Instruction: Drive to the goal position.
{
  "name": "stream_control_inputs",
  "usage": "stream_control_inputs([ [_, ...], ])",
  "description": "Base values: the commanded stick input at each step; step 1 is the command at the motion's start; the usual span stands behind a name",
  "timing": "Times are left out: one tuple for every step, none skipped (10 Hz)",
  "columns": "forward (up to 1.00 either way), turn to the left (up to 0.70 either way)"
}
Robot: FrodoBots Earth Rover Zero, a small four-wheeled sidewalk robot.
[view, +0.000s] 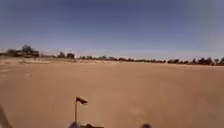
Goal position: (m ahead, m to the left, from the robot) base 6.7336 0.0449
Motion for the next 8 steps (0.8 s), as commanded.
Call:
stream_control_inputs([
  [0.70, 0.00],
  [0.70, 0.00],
  [0.70, 0.00],
  [0.70, 0.00],
  [0.70, 0.00],
  [0.70, 0.00],
  [0.70, 0.00],
  [0.70, 0.00],
])
